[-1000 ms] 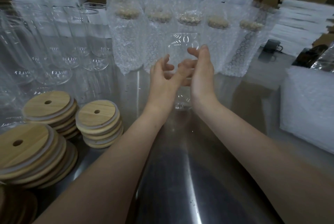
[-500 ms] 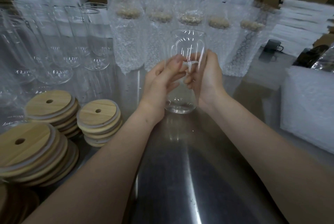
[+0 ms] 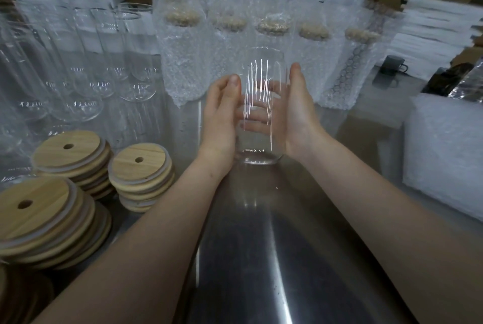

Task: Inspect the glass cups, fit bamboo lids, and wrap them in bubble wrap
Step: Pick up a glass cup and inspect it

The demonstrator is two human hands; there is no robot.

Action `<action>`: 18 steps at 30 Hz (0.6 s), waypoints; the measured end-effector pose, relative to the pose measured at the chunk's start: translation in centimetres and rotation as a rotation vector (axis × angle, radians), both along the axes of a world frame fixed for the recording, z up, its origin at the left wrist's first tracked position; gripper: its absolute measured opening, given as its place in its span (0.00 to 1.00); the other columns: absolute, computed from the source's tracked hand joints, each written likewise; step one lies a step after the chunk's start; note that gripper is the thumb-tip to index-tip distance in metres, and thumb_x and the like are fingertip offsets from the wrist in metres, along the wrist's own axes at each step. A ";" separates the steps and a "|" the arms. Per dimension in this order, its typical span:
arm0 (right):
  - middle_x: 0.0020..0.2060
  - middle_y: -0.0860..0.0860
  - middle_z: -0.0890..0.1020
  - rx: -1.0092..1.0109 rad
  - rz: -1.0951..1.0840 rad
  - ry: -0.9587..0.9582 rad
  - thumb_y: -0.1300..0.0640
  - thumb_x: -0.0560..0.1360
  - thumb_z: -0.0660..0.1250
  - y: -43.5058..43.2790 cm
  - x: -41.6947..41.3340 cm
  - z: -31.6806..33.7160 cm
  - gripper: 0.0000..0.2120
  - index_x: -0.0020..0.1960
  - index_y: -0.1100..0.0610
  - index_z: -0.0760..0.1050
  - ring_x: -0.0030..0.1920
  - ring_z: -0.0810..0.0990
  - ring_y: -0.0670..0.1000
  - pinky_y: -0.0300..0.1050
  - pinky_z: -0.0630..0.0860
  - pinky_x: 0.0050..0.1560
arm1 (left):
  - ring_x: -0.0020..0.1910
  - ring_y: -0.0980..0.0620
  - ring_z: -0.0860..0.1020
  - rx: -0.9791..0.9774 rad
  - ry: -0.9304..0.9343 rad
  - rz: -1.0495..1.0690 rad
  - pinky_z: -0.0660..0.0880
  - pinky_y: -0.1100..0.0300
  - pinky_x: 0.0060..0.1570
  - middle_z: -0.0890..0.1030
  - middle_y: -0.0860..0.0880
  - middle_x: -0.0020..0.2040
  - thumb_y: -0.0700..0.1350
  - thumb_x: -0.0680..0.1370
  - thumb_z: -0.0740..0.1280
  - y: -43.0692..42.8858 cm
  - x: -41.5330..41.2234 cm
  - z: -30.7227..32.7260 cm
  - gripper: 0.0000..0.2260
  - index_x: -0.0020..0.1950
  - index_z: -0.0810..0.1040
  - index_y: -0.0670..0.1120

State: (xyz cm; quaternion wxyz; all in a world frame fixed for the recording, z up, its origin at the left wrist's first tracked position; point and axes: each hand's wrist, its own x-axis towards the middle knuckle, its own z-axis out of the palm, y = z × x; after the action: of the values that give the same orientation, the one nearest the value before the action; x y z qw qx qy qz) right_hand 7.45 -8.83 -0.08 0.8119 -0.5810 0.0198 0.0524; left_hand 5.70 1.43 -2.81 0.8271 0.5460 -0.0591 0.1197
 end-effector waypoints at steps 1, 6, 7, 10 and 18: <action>0.43 0.59 0.86 -0.019 -0.029 -0.023 0.34 0.81 0.46 0.0 0.0 0.0 0.31 0.55 0.58 0.75 0.41 0.84 0.58 0.54 0.82 0.45 | 0.54 0.41 0.79 0.023 -0.019 0.056 0.77 0.46 0.56 0.79 0.38 0.56 0.48 0.83 0.59 0.0 0.0 0.0 0.12 0.60 0.75 0.42; 0.37 0.51 0.83 -0.170 -0.227 -0.183 0.39 0.83 0.45 0.6 -0.1 -0.1 0.25 0.52 0.52 0.76 0.33 0.80 0.49 0.44 0.75 0.36 | 0.56 0.58 0.80 0.154 0.004 -0.034 0.75 0.57 0.61 0.80 0.55 0.57 0.56 0.79 0.61 -0.6 -0.7 0.2 0.17 0.65 0.73 0.51; 0.38 0.50 0.82 -0.196 -0.250 -0.194 0.39 0.83 0.45 0.7 -0.2 -0.1 0.24 0.54 0.52 0.75 0.34 0.80 0.48 0.45 0.75 0.38 | 0.60 0.56 0.78 0.195 0.005 -0.052 0.74 0.55 0.64 0.79 0.53 0.61 0.60 0.75 0.65 -0.7 -0.7 0.1 0.25 0.69 0.71 0.50; 0.38 0.52 0.81 -0.221 -0.280 -0.220 0.40 0.83 0.47 1.0 -0.3 -0.2 0.24 0.55 0.55 0.74 0.32 0.81 0.45 0.43 0.77 0.36 | 0.61 0.50 0.80 0.232 0.019 -0.072 0.77 0.47 0.60 0.78 0.50 0.66 0.60 0.70 0.70 -0.6 -0.8 0.0 0.31 0.70 0.66 0.53; 0.33 0.53 0.78 -0.152 -0.210 -0.150 0.41 0.83 0.46 0.1 -0.3 0.7 0.26 0.46 0.58 0.74 0.26 0.74 0.49 0.39 0.73 0.27 | 0.50 0.46 0.85 0.098 0.037 -0.172 0.79 0.54 0.35 0.84 0.53 0.53 0.60 0.72 0.65 0.0 -0.7 0.2 0.24 0.65 0.74 0.51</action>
State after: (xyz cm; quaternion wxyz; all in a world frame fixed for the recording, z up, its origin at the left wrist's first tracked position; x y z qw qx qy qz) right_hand 7.15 -8.73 0.64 0.7659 -0.6378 0.0237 -0.0779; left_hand 5.03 1.47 -2.61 0.8076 0.5808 -0.0963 0.0351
